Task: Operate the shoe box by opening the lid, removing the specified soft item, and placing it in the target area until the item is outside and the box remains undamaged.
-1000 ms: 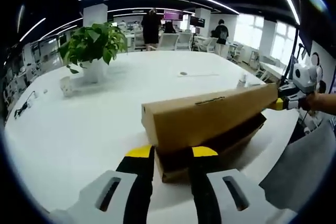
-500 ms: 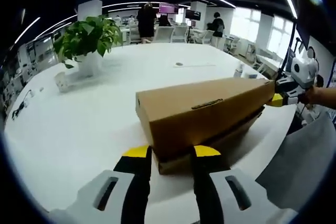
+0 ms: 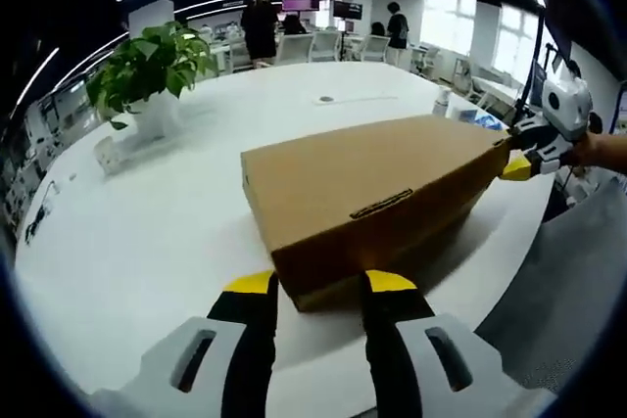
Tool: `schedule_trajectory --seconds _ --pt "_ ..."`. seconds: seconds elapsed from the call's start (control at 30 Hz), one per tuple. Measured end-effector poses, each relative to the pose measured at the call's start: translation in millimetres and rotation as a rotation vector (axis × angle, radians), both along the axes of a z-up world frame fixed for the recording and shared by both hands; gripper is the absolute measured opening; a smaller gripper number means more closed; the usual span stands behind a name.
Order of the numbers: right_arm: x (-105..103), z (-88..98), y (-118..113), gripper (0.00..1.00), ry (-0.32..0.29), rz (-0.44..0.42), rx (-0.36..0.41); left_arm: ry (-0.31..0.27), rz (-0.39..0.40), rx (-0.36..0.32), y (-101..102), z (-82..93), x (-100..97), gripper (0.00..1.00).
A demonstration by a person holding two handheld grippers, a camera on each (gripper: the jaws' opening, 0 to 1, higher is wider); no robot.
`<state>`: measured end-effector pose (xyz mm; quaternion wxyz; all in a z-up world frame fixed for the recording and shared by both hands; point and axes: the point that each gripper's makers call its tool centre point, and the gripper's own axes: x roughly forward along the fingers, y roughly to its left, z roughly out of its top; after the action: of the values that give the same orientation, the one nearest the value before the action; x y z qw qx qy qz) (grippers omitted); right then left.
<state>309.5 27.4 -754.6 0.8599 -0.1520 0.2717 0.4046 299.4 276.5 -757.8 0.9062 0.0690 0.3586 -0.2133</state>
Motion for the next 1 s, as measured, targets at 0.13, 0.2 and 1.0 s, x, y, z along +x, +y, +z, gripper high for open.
schedule_trajectory --seconds 0.13,0.2,1.0 --pt "0 -6.4 0 0.31 0.004 0.004 -0.016 0.007 -0.006 0.012 1 -5.7 0.0 0.34" --pt "-1 -8.0 0 0.32 0.009 0.002 -0.017 0.012 -0.004 0.008 1 -7.9 -0.1 0.34" --pt "-2 -7.9 4 0.34 0.057 -0.041 0.026 0.000 -0.039 -0.001 0 -2.1 -0.4 0.36"
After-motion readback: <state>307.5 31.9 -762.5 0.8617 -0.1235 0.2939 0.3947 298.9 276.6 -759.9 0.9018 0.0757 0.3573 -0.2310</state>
